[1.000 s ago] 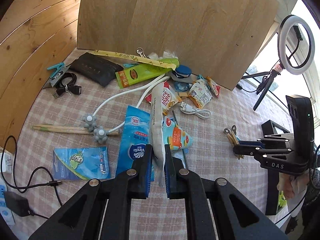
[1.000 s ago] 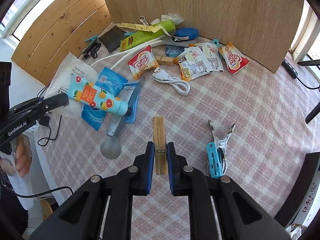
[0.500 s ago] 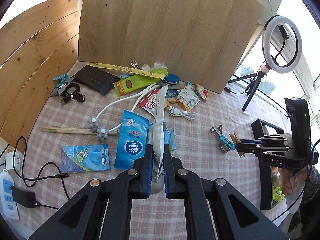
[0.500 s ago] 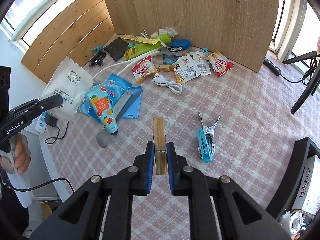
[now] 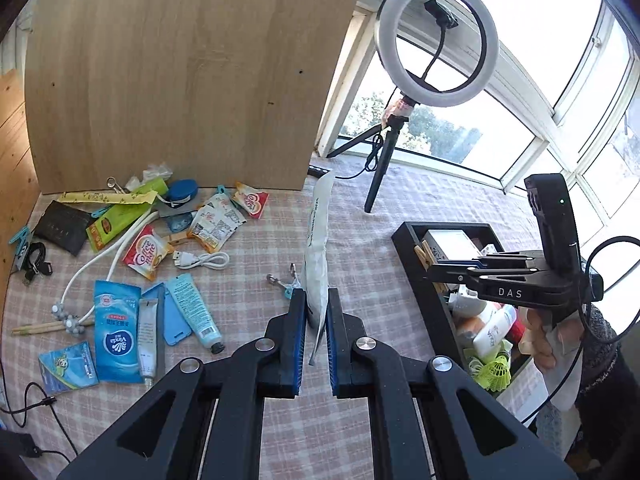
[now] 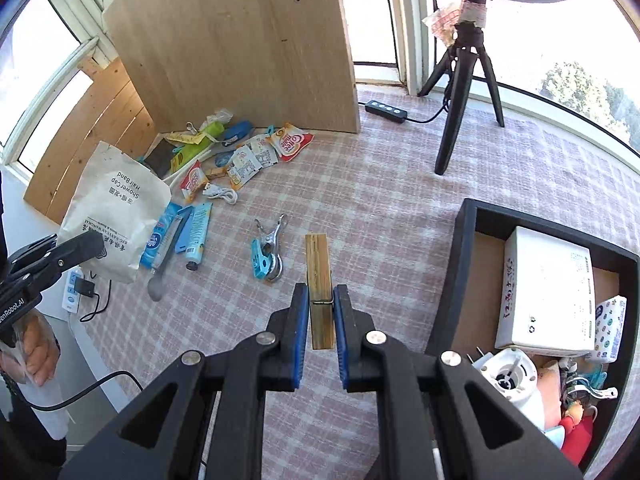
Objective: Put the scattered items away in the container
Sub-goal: 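Carry the clothespin and white packet into the tray and open both tools, then move both tools back over the light blue tube and metal spoon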
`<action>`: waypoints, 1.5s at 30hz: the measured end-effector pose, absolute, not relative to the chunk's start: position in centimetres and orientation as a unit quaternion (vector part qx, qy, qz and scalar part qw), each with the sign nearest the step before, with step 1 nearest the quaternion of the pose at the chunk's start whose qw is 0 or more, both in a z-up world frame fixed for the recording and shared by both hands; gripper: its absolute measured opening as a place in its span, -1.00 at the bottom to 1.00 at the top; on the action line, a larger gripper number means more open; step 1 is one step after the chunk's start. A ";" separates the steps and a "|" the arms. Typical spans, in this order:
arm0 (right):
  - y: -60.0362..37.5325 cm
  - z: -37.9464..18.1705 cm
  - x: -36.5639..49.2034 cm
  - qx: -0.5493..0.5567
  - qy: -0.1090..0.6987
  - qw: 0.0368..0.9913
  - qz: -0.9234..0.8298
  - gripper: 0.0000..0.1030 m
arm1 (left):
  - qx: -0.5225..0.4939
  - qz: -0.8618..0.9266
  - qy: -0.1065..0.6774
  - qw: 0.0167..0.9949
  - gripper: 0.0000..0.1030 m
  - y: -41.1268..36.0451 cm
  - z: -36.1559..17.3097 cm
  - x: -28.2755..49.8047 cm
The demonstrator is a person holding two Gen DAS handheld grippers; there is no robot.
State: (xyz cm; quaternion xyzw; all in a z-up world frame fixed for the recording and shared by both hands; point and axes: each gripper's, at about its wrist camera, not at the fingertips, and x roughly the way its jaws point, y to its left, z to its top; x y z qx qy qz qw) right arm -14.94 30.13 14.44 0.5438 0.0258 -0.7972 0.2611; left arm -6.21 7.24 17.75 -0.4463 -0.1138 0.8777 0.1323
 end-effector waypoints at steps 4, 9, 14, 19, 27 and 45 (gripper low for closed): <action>36.1 15.0 -14.7 0.541 0.005 0.213 -0.814 -0.76 | -0.450 0.868 -0.100 0.184 -0.83 12.7 18.0 -7.5; 43.4 15.7 -13.9 0.538 -0.022 0.150 -0.829 -0.75 | -0.461 0.847 -0.084 0.251 -0.83 19.5 17.5 -8.1; 50.1 15.8 -12.3 0.536 -0.051 0.089 -0.838 -0.75 | -0.467 0.826 -0.069 0.308 -0.83 25.9 17.1 -8.2; 55.3 15.4 -10.8 0.538 -0.072 0.038 -0.839 -0.75 | -0.467 0.812 -0.041 0.346 -0.83 31.4 17.3 -8.3; 59.0 14.5 -9.5 0.544 -0.091 0.011 -0.834 -0.69 | -0.462 0.804 -0.006 0.374 -0.59 37.4 17.6 -8.3; 54.1 14.3 -10.9 0.535 -0.076 0.058 -0.839 -0.25 | -0.467 0.833 -0.021 0.297 0.13 31.5 16.5 -8.9</action>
